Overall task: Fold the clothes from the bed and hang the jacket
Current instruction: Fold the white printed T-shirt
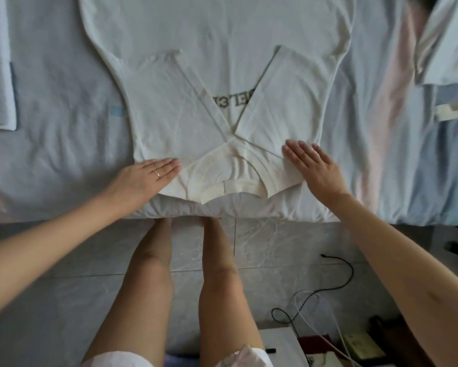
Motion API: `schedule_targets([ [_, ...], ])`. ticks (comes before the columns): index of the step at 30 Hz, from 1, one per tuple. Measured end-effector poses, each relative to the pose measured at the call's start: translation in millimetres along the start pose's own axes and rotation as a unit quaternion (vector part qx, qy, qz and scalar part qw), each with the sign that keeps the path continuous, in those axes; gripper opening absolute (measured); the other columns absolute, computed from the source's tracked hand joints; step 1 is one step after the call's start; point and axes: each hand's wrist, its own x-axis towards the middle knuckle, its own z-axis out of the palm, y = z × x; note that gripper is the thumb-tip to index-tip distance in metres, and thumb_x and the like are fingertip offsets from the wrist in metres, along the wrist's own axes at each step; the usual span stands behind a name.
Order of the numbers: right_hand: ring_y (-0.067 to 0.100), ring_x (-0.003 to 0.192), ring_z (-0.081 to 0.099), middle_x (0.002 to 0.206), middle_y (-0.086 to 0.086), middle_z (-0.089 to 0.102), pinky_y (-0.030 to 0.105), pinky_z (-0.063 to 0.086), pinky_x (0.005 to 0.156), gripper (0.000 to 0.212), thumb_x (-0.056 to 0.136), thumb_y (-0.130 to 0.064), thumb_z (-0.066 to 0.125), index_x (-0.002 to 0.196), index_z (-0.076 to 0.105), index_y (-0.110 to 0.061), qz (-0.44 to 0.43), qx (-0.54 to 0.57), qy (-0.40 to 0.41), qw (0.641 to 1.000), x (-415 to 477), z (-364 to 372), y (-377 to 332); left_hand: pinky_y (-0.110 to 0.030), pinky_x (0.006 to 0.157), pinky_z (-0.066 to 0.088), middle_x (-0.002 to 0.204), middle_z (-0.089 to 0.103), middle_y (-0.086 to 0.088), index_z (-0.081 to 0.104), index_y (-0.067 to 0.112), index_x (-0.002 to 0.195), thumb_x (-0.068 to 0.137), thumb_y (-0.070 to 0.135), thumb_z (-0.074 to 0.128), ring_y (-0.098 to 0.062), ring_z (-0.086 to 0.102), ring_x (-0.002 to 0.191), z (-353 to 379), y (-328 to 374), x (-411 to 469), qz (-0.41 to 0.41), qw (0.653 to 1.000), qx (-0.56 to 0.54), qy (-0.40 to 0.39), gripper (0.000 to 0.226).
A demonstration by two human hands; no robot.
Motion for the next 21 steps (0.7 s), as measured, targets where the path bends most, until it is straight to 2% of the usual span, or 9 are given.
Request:
schedule_targets([
  [1,0.026,0.129,0.049,0.146,0.004,0.045,0.036,0.03,0.111,0.065,0.081,0.005,0.03,0.143,0.043,-0.012,-0.002,0.015,0.003,1.0,3,-4,4,-0.024,0.112,0.025,0.128,0.058,-0.02,0.042,-0.005,0.131,0.064,-0.024,0.063,-0.029,0.063,0.111,-11,3,5,-0.005,1.0,-0.006,-0.016,0.073],
  [3,0.031,0.119,0.058,0.134,0.007,0.057,0.041,0.038,0.105,0.064,0.076,0.004,0.031,0.133,0.056,-0.009,-0.017,0.012,0.008,1.0,9,-13,12,-0.024,0.099,0.043,0.14,0.049,-0.014,0.039,0.003,0.138,0.066,-0.023,0.067,-0.021,0.059,0.118,-36,2,14,0.008,0.996,-0.035,-0.077,0.082],
  [5,0.032,0.11,0.063,0.124,0.009,0.064,0.045,0.041,0.101,0.062,0.071,0.004,0.032,0.124,0.063,-0.007,-0.038,0.003,0.011,0.999,12,-23,17,-0.019,0.089,0.039,0.153,0.031,0.002,0.026,0.025,0.149,0.09,-0.009,0.042,-0.014,0.044,0.132,-66,-2,26,-0.046,0.97,-0.083,-0.223,0.07],
  [7,0.029,0.107,0.065,0.121,0.007,0.066,0.048,0.046,0.097,0.061,0.07,0.007,0.038,0.121,0.066,-0.01,-0.022,0.051,0.012,0.998,14,-32,15,-0.021,0.076,0.035,0.143,0.047,0.003,0.037,0.04,0.143,0.092,0.0,0.034,-0.019,0.05,0.121,-89,-13,44,-0.125,0.927,-0.134,-0.327,0.065],
  [9,0.024,0.113,0.062,0.126,-0.002,0.064,0.041,0.051,0.095,0.059,0.078,0.009,0.046,0.124,0.064,-0.022,0.055,0.125,-0.032,0.99,16,-50,6,-0.025,0.076,0.041,0.126,0.06,-0.001,0.056,0.038,0.129,0.086,-0.001,0.038,-0.022,0.057,0.11,-107,-25,60,-0.149,0.911,-0.159,-0.35,0.062],
  [12,0.023,0.109,0.06,0.115,-0.004,0.067,0.028,0.045,0.085,0.051,0.089,-0.003,0.043,0.123,0.063,-0.035,0.085,0.13,-0.175,0.972,28,-85,-8,-0.035,0.073,0.048,0.09,0.07,-0.005,0.073,0.018,0.091,0.078,-0.002,0.045,-0.021,0.062,0.083,-114,-34,72,-0.115,0.882,-0.197,-0.412,0.037],
  [14,0.02,0.091,0.059,0.093,-0.004,0.064,0.026,0.043,0.072,0.05,0.087,-0.001,0.04,0.119,0.066,-0.03,0.06,0.098,-0.29,0.95,37,-102,-22,-0.032,0.057,0.037,0.064,0.056,-0.005,0.058,0.01,0.063,0.074,-0.008,0.043,-0.018,0.05,0.06,-116,-31,76,-0.111,0.842,-0.228,-0.476,0.026],
  [18,0.011,0.064,0.047,0.075,-0.003,0.055,0.019,0.035,0.053,0.046,0.082,0.008,0.034,0.113,0.066,-0.007,0.015,0.129,-0.505,0.853,28,-98,-58,-0.026,0.051,0.022,0.059,0.037,-0.003,0.041,0.012,0.058,0.068,-0.014,0.041,-0.017,0.033,0.058,-103,-3,53,-0.097,0.768,-0.239,-0.587,0.028],
  [21,0.014,0.073,0.048,0.077,-0.006,0.05,0.02,0.036,0.058,0.051,0.085,0.009,0.029,0.119,0.06,-0.012,-0.034,0.12,-0.604,0.787,9,-87,-84,-0.026,0.055,0.027,0.062,0.04,-0.002,0.045,0.013,0.06,0.067,-0.013,0.045,-0.016,0.038,0.063,-83,21,21,-0.074,0.7,-0.277,-0.654,0.027],
])
